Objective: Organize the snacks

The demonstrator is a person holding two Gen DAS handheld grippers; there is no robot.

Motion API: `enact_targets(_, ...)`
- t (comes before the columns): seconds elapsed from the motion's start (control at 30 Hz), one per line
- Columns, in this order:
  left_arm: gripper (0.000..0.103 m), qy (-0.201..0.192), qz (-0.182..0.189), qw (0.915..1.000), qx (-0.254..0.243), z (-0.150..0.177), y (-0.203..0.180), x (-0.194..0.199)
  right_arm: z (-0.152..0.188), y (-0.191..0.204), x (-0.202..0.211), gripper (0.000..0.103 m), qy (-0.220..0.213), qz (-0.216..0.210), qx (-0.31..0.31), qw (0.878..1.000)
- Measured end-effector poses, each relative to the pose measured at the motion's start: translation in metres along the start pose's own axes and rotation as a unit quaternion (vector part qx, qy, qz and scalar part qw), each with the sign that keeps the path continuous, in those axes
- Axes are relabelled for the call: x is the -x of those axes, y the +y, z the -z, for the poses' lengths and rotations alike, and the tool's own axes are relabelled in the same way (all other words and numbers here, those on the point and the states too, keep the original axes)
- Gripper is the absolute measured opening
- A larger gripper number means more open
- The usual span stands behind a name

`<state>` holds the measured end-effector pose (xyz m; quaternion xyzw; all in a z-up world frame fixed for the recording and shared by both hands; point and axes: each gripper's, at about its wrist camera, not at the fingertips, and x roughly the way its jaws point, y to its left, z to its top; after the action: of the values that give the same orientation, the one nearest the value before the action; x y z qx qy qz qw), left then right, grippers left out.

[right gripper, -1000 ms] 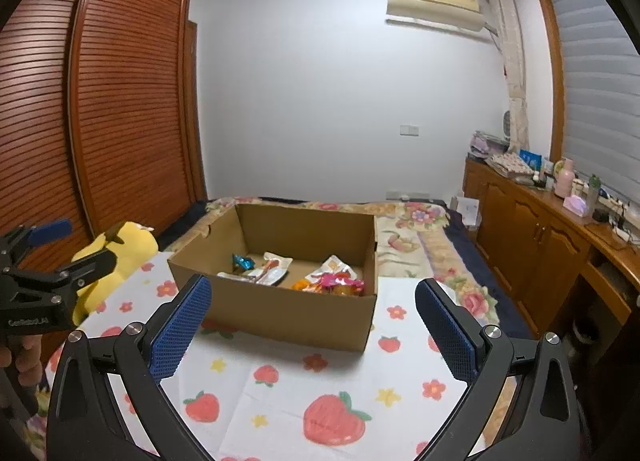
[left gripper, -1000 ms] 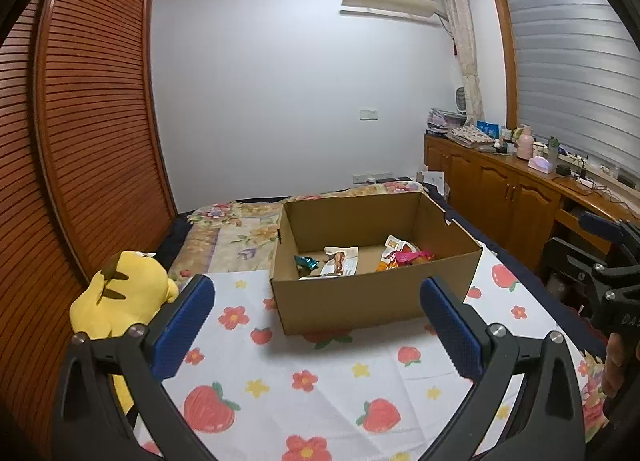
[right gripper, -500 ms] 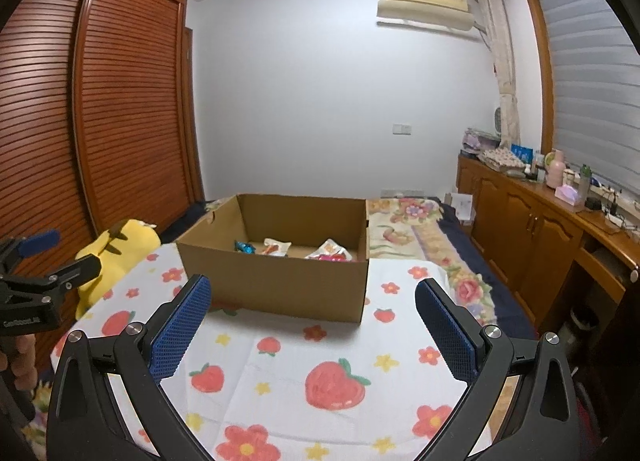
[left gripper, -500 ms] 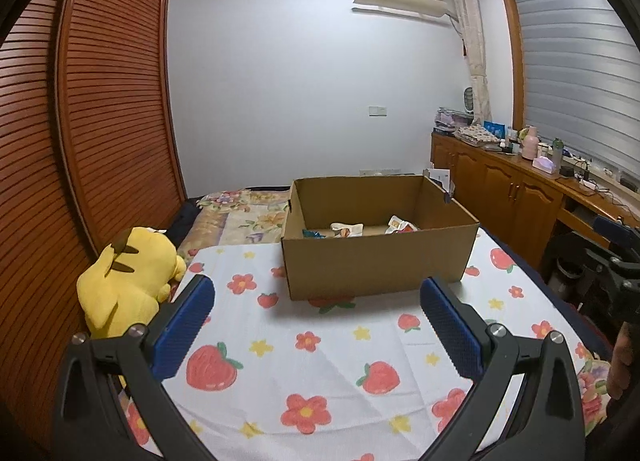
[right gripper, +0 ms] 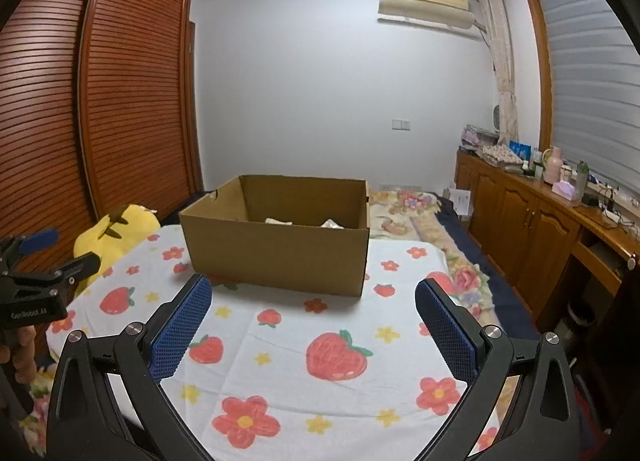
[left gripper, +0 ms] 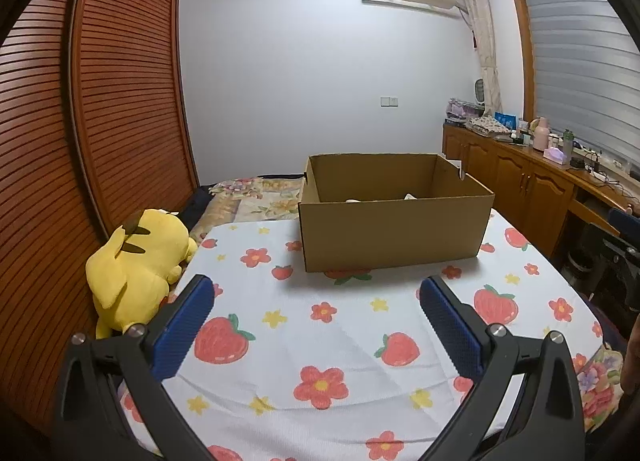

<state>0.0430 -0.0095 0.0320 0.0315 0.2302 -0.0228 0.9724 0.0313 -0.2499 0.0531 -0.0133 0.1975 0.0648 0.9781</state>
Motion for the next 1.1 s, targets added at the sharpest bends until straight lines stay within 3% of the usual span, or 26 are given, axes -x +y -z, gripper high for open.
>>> enact_targets(1.1, 0.103, -0.007, 0.000, 1.0000, 0.000, 0.0018, -0.0017, 0.0062, 0.0030, 0.0002, -0.0029, 0.103, 0.002, 0.005, 0.001, 1.000)
